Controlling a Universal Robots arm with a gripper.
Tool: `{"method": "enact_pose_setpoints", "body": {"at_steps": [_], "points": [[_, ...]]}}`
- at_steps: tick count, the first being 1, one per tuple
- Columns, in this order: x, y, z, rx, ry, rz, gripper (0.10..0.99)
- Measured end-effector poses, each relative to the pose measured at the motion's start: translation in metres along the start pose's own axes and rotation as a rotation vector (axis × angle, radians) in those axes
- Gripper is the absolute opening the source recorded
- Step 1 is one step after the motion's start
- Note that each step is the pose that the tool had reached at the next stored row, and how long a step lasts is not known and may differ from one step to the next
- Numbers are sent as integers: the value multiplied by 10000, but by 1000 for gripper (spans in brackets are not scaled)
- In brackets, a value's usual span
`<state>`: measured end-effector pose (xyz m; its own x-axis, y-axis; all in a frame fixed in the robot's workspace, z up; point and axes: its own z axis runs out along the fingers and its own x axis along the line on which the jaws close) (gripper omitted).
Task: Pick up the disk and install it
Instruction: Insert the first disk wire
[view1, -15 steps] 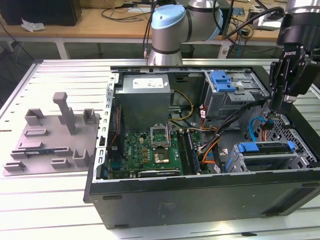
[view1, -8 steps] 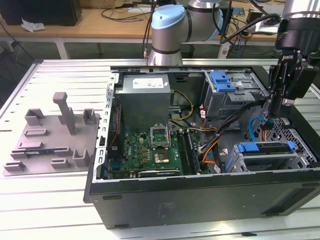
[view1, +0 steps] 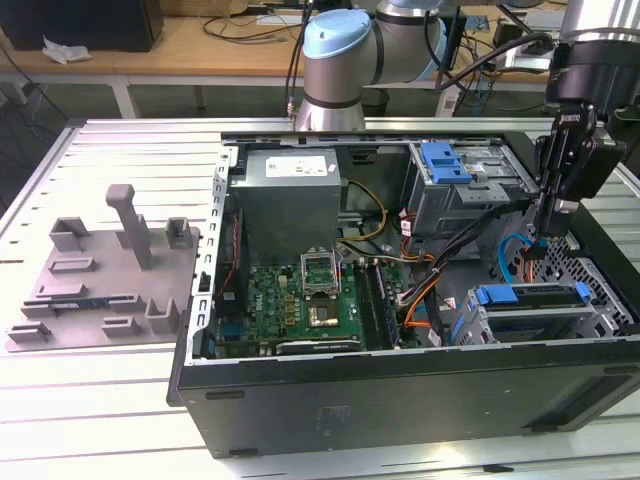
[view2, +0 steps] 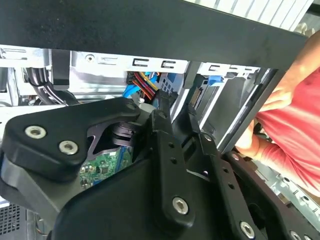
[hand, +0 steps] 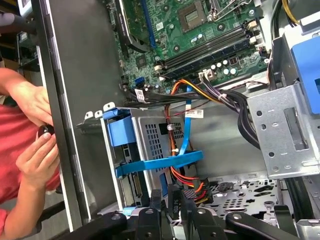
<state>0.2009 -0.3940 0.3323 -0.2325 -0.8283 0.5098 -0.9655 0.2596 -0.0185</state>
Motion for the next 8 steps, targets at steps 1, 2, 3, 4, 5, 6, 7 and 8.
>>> {"method": "enact_pose_setpoints", "body": {"at_steps": [1,2,3,4,5,6,7,8], "points": [[-3,0,6,-5,0,7,294],[-6,0,10,-8,0,12,294],[-9,0,16,-12,0,19,294],[-10,0,17,-14,3,25,294],[-10,0,17,-17,4,31,278],[-11,0,18,-20,1,31,204],[-12,0,18,-22,1,29,204],[-12,-1,19,-26,1,26,204]]}}
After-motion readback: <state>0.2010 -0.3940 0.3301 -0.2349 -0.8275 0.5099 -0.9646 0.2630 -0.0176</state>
